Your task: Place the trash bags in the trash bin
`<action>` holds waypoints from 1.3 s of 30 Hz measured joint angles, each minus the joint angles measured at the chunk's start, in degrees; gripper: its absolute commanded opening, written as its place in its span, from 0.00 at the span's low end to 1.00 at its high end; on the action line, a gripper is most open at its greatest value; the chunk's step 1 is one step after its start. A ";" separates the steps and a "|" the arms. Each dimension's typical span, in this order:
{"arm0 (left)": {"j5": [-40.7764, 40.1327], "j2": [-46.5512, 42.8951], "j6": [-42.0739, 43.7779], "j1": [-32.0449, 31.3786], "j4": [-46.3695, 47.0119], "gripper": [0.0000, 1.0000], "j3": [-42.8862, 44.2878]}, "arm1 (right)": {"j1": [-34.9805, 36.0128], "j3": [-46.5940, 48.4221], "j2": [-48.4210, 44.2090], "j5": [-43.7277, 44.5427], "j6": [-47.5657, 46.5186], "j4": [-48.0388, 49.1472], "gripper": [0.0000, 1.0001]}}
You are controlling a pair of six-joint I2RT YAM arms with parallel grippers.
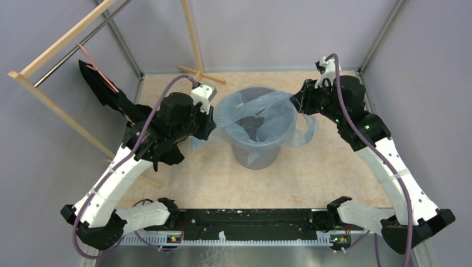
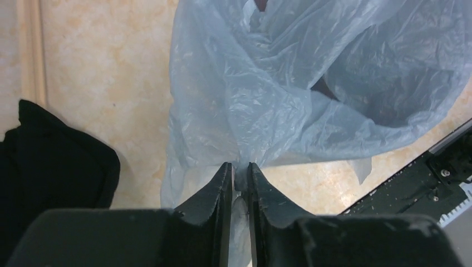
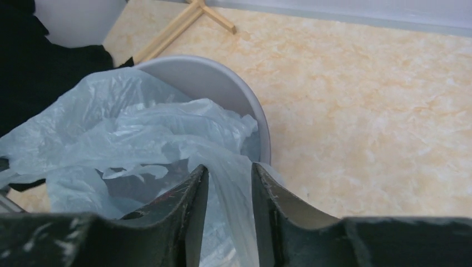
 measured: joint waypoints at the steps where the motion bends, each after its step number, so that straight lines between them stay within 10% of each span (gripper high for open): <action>1: -0.11 0.87 0.17 0.00 0.20 0.15 1.14 | 0.00 0.00 0.31 -0.02 0.22 0.90 0.22; 6: 0.09 4.26 0.22 0.00 1.40 0.00 3.48 | 0.00 0.00 3.56 0.00 1.20 2.78 0.00; 27: 9.94 28.96 -1.05 8.59 8.09 0.00 24.37 | -3.76 -1.07 8.46 1.01 2.95 2.27 0.03; 39: 20.63 32.17 -8.17 19.39 21.99 0.00 15.08 | -8.00 -3.23 10.69 -5.57 6.51 4.74 0.08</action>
